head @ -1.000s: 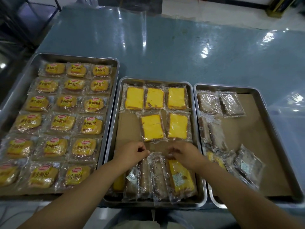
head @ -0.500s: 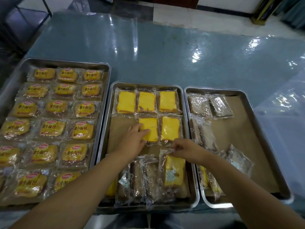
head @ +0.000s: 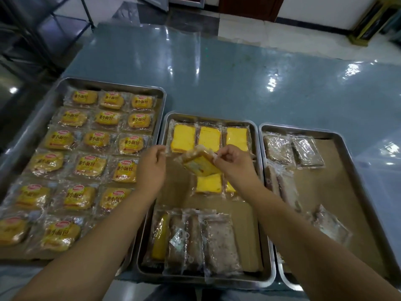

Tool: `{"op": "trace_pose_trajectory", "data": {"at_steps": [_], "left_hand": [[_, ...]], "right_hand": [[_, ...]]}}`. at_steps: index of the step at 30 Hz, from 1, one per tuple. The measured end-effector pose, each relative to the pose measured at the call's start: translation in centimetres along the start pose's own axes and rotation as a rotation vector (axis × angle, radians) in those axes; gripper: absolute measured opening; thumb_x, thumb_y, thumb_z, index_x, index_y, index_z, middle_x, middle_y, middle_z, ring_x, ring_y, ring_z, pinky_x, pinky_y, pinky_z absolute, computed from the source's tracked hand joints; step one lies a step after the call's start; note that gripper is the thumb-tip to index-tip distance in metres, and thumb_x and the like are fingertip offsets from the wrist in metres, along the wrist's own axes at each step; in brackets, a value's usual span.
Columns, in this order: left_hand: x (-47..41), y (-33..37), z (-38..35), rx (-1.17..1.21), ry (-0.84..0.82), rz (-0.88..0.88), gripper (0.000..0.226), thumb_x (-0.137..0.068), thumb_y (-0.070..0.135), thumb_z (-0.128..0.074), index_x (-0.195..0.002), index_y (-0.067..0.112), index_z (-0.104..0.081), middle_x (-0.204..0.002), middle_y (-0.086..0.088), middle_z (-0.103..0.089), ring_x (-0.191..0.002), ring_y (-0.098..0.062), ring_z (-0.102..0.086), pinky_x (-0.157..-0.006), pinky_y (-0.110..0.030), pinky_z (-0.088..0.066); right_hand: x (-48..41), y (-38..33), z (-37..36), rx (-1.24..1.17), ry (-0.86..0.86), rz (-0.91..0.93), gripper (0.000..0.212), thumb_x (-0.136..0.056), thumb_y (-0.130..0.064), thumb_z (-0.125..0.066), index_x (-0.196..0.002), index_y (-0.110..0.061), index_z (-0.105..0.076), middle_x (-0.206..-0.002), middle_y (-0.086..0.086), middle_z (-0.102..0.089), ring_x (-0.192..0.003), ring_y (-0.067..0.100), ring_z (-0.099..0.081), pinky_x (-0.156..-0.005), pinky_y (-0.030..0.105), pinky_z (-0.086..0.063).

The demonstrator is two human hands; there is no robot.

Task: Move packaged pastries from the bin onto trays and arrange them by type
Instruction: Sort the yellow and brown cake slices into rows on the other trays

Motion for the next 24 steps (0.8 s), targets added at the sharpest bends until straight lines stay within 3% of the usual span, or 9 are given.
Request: {"op": "trace_pose_trajectory", "data": {"at_steps": [2,4,9,11,14,16,18,21,24], "left_hand": [[-0.3,-0.6,2.0,0.035,0.072,0.037,0.024,-0.099,0.02,-0.042,-0.115,0.014,-0.058,-0.112,-0.003,-0.06,-0.1,-0.018,-0.054,-0.08,-0.03,-0.041],[-0.3,-1.1,3.0,0.044,0.086,0.048,0.025,-0.099,0.022,-0.041,-0.117,0.015,-0.057,-0.113,-0.001,-0.06,-0.101,-0.016,-0.054,-0.082,-0.032,-0.043],[0.3,-1.7,3.3,-0.05,0.043,-0.016,0.02,-0.095,0.014,-0.049,-0.11,0.017,-0.061,-0.106,0.0,-0.063,-0.09,-0.014,-0.057,-0.076,-0.031,-0.047],[0.6,-1.5,2.5,-0.146,-0.036,-0.091,0.022,-0.09,0.009,-0.053,-0.106,0.02,-0.065,-0.102,0.0,-0.063,-0.085,-0.014,-0.056,-0.071,-0.031,-0.046],[1.3,-0.9,0.3,-0.312,-0.197,-0.275,0.028,-0.086,0.009,-0.058,-0.11,0.019,-0.067,-0.113,0.0,-0.062,-0.106,-0.018,-0.052,-0.083,-0.029,-0.04],[2.1,-0.7,-1.7,-0.44,-0.36,-0.39,0.039,-0.086,0.016,-0.061,-0.125,0.021,-0.059,-0.135,-0.002,-0.052,-0.127,-0.021,-0.04,-0.1,-0.031,-0.031],[2.9,-1.1,-3.8,-0.619,-0.533,-0.495,0.056,-0.088,0.031,-0.06,-0.14,0.026,-0.041,-0.153,-0.002,-0.027,-0.141,-0.02,-0.018,-0.112,-0.032,-0.013],[3.4,-1.9,-5.8,-0.798,-0.678,-0.522,0.072,-0.089,0.048,-0.052,-0.149,0.03,-0.016,-0.158,-0.002,0.001,-0.144,-0.02,0.005,-0.112,-0.034,0.009],[3.3,-2.3,-6.4,-0.875,-0.698,-0.512,0.075,-0.091,0.048,-0.049,-0.15,0.029,-0.007,-0.158,-0.004,0.008,-0.144,-0.021,0.01,-0.112,-0.036,0.011]], "right_hand": [[-0.1,-0.4,-2.9,0.074,0.01,0.085,0.023,-0.083,-0.003,-0.063,-0.073,-0.023,-0.059,-0.075,-0.006,-0.064,-0.07,0.001,-0.059,-0.064,0.012,-0.047],[0.3,0.2,-5.9,0.254,-0.039,0.134,0.023,-0.082,-0.006,-0.064,-0.074,-0.027,-0.061,-0.081,-0.013,-0.064,-0.076,-0.002,-0.058,-0.066,0.006,-0.043],[1.6,3.5,-10.0,0.647,-0.182,0.245,0.01,-0.082,-0.015,-0.066,-0.089,-0.02,-0.072,-0.098,-0.002,-0.068,-0.095,0.015,-0.056,-0.095,0.029,-0.039],[1.8,4.4,-10.5,0.672,-0.251,0.229,0.014,-0.083,-0.014,-0.064,-0.094,-0.018,-0.072,-0.105,0.0,-0.067,-0.101,0.017,-0.056,-0.094,0.029,-0.041],[1.7,4.7,-9.9,0.702,-0.281,0.251,0.019,-0.083,-0.01,-0.063,-0.099,-0.014,-0.072,-0.11,0.004,-0.067,-0.108,0.023,-0.055,-0.091,0.03,-0.043],[1.3,4.8,-8.1,0.81,-0.172,0.304,0.023,-0.081,-0.01,-0.062,-0.103,-0.015,-0.071,-0.113,0.004,-0.066,-0.112,0.026,-0.053,-0.096,0.036,-0.041],[1.0,5.5,-6.0,0.964,-0.08,0.26,0.033,-0.085,-0.016,-0.059,-0.117,-0.021,-0.064,-0.131,0.004,-0.056,-0.129,0.026,-0.041,-0.107,0.042,-0.031],[1.2,7.7,-3.8,1.163,-0.12,0.14,0.045,-0.093,-0.031,-0.051,-0.137,-0.032,-0.042,-0.154,0.001,-0.027,-0.145,0.023,-0.011,-0.115,0.048,-0.009],[1.7,9.1,-3.2,1.208,-0.186,0.121,0.046,-0.097,-0.04,-0.043,-0.142,-0.037,-0.032,-0.158,-0.001,-0.014,-0.146,0.021,0.001,-0.115,0.054,-0.004]]}}
Point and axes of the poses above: each hand's wrist, its own x-axis away from the middle knuckle, its own z-axis out of the back of the hand, y = z × x, the point moved 6 cm from there along -x, towards the middle knuckle
